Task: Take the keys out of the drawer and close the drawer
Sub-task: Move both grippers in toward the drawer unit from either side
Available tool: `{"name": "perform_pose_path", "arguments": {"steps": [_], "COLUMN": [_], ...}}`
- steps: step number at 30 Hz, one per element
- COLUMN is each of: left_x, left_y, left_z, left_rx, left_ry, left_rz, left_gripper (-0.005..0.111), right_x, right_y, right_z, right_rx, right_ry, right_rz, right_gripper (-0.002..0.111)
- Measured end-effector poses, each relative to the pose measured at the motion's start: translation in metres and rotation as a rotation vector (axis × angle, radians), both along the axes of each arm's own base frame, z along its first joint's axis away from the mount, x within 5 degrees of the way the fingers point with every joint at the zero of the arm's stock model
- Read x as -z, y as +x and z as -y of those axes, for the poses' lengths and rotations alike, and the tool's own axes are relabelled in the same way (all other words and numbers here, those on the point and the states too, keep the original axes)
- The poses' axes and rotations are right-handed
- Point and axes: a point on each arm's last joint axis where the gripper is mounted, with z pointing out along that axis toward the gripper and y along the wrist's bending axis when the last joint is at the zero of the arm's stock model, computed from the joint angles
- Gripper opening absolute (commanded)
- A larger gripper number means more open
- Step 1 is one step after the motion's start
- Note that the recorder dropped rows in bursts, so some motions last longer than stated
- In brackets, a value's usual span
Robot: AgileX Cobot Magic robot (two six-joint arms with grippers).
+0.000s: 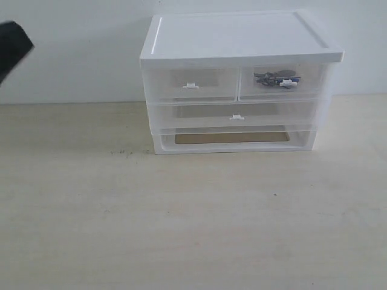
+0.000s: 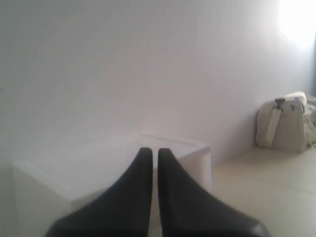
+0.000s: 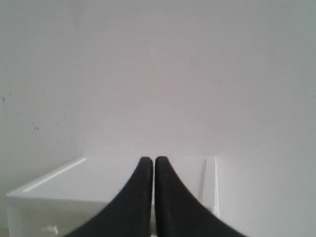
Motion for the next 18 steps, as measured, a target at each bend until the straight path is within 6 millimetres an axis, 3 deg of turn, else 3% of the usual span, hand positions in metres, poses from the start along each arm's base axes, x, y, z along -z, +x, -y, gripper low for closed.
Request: {"name": "perform_pose_path", "arguments": {"steps": [4,10,18], "left_x": [0.034,0.077,0.108], "left_y": [0.04,0.082,0.127], "left_z": [0.005,0.024,0.053], "left_rx": [0.03,0.107,0.181], "left_ry": [0.086,0.183,0.25], "left_rz": [-0.08,-0.098,-0.059], "left_gripper": [0.004,0.004,0.004], "right_x": [0.025,0.048,0.075], "right_y": [0.036,0.09,0.137], "right_z": [-0.004,-0.007,-0.014], "right_rx": [-0.021,-0.043,-0.108], "right_ry": [-0.053,-0.074,-0.131], "right_rz": [-0.098,-0.22,-0.315], "right_gripper": [0.0,0.0,0.0]}}
